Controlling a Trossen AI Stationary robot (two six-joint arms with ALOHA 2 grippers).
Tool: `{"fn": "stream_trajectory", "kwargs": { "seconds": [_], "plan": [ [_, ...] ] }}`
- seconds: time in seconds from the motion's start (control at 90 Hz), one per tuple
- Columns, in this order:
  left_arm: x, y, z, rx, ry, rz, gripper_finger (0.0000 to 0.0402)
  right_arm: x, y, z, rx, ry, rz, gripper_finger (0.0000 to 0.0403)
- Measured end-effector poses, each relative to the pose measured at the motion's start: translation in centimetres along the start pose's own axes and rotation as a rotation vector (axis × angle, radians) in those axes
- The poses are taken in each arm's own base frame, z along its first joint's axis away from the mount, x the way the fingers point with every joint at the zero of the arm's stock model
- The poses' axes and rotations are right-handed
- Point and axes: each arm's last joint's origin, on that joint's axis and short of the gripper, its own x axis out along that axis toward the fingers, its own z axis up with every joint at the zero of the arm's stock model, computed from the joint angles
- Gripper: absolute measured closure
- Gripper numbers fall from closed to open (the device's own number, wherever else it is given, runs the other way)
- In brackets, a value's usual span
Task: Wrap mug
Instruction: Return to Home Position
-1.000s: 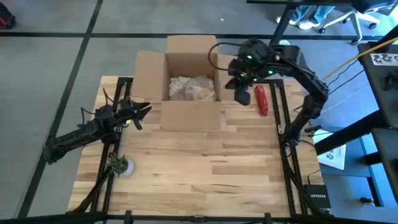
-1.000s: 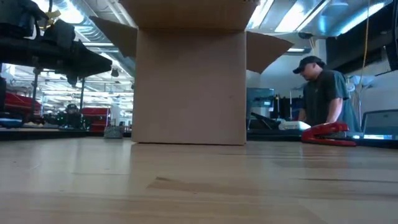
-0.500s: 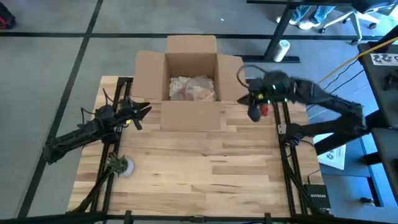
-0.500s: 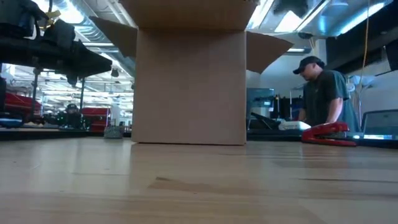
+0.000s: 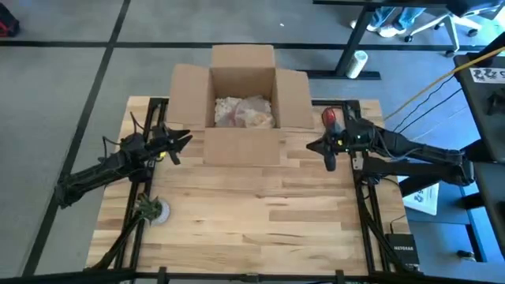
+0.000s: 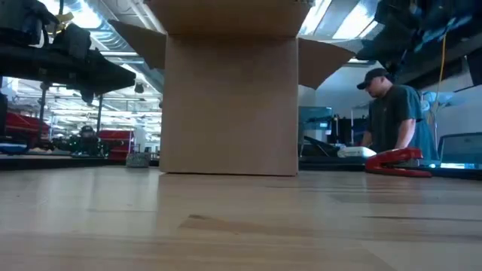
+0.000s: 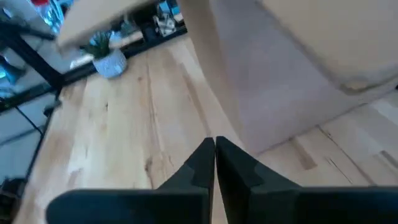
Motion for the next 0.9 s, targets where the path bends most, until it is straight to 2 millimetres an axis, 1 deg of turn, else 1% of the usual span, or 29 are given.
{"fn": "stream_trajectory", "kwargs": {
  "seconds": [0.156,0.333,0.633,0.767,0.9],
  "plan": [
    [0.0,0.0,0.0,0.000,0.000,0.000,0.0289,0.6,-0.4,-1.2,-0.037,0.037,-0.005,0.0403],
    [0.0,0.0,0.0,0.000,0.000,0.000,0.0289,1.3,-0.8,-2.6,-0.034,0.073,-0.003,0.0403],
    [0.0,0.0,0.0,0.000,0.000,0.000,0.0289,2.1,-1.3,-4.1,-0.030,0.095,0.003,0.0403],
    [0.0,0.0,0.0,0.000,0.000,0.000,0.0289,2.3,-1.3,-4.4,-0.039,0.070,0.041,0.0403],
    [0.0,0.0,0.0,0.000,0.000,0.000,0.0289,2.2,-1.2,-4.2,-0.047,0.039,0.059,0.0403]
  ]
}}
